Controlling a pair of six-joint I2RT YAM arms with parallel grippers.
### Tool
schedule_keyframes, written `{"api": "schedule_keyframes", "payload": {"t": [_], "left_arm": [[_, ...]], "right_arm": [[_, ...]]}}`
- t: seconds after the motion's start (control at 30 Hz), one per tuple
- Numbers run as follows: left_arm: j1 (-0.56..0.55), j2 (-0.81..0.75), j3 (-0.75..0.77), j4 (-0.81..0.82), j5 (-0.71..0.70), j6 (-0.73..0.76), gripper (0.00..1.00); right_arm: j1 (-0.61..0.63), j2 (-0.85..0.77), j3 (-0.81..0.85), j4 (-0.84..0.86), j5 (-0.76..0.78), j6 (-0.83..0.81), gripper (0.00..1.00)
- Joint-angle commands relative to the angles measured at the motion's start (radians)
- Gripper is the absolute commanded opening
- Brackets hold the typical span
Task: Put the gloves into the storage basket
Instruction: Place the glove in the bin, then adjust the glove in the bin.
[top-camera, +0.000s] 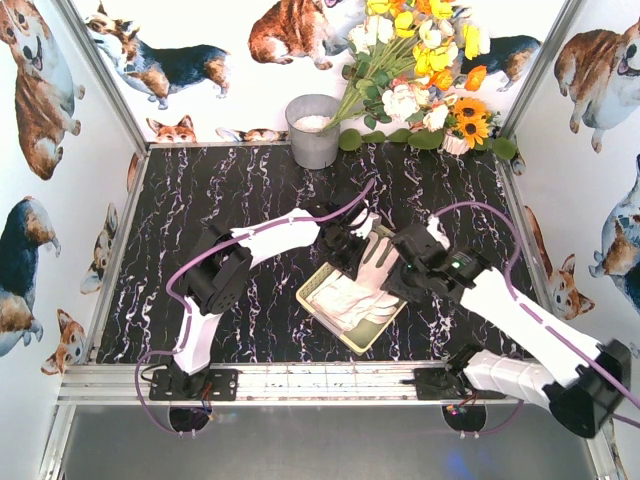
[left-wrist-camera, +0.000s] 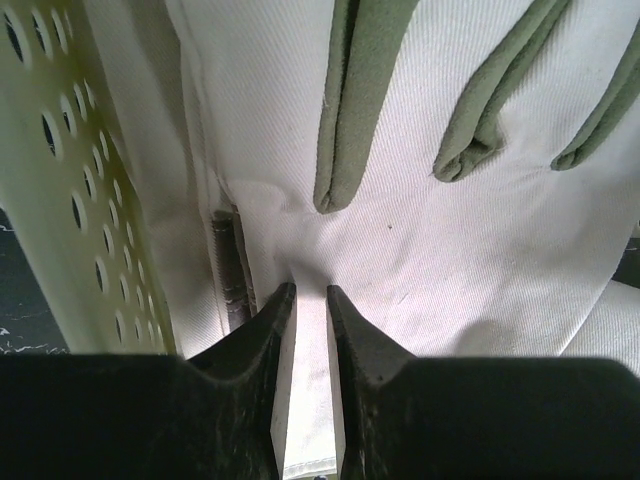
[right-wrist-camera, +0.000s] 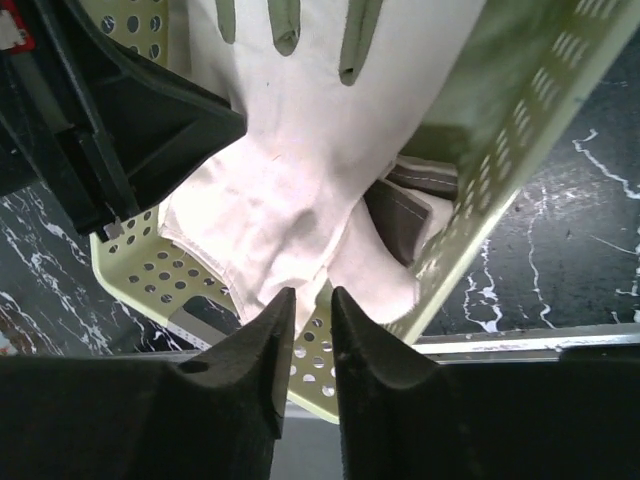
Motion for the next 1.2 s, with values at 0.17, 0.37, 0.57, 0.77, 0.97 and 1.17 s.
{"api": "schedule_keyframes", "payload": {"t": [0.17, 0.37, 0.57, 0.77, 0.97, 1.17], "left_arm": [[0.013, -0.046, -0.003, 0.004, -0.017, 0.008, 0.14], [0.014, -0.047, -0.001, 0.005, -0.015, 0.01, 0.14], [0.015, -0.051, 0.005, 0.0, -0.013, 0.01, 0.14], [0.021, -0.053, -0.002, -0.001, -0.008, 0.009, 0.15], [0.033, -0.109, 0.011, 0.008, -0.016, 0.003, 0.26], [0.043, -0.289, -0.021, 0.077, -0.086, -0.026, 0.46]], "right_arm": [[0.005, 0.168, 0.047, 0.067, 0.001, -0.039, 0.12], [-0.004, 0.276, 0.043, 0.081, -0.017, -0.052, 0.12], [-0.005, 0.374, 0.022, 0.11, -0.059, -0.05, 0.1], [-0.005, 0.333, -0.031, 0.132, -0.051, -0.024, 0.1], [-0.009, 0.242, 0.028, 0.064, -0.032, -0.043, 0.19], [-0.027, 0.134, 0.19, -0.026, 0.075, -0.185, 0.45]]}}
